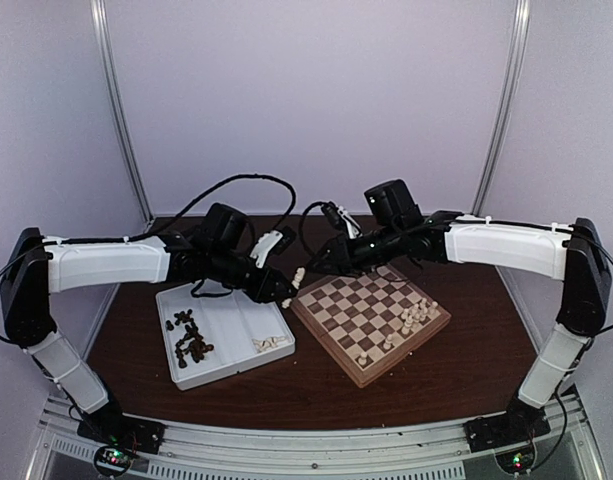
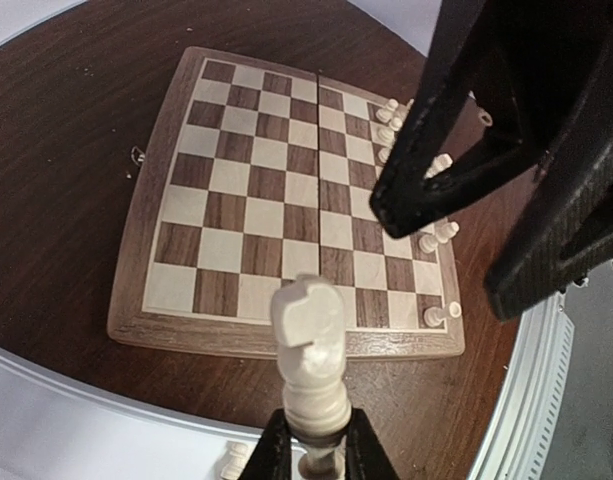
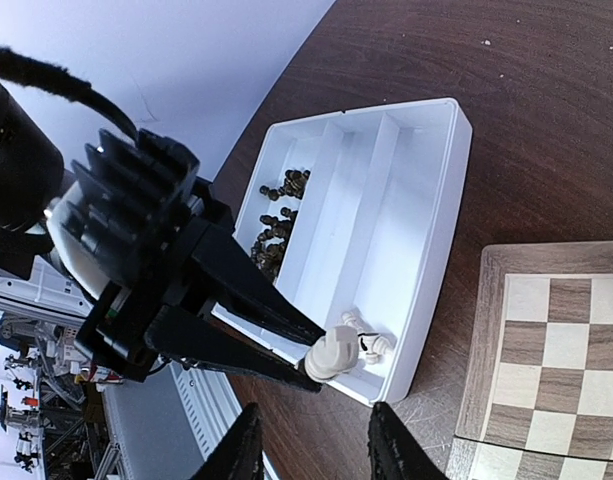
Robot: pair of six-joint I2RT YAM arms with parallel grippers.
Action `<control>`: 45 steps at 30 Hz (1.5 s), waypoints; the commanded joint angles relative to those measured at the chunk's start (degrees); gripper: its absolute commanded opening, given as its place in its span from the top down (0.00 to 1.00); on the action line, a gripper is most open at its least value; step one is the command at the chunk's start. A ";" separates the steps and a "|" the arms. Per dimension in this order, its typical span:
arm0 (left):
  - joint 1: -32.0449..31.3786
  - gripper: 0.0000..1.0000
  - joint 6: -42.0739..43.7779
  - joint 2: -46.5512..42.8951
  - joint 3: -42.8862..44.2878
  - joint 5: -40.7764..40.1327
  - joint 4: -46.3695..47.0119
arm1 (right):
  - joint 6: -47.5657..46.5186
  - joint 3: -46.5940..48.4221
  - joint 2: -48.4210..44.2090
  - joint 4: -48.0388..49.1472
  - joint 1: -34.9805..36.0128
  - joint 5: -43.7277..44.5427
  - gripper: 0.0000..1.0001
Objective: Set up the chess pieces on the board
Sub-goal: Pick up the chess piece from the storage box.
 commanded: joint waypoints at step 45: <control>0.39 0.94 6.32 -1.98 -0.66 4.91 2.13 | 7.05 3.34 5.31 4.20 0.97 -3.98 0.95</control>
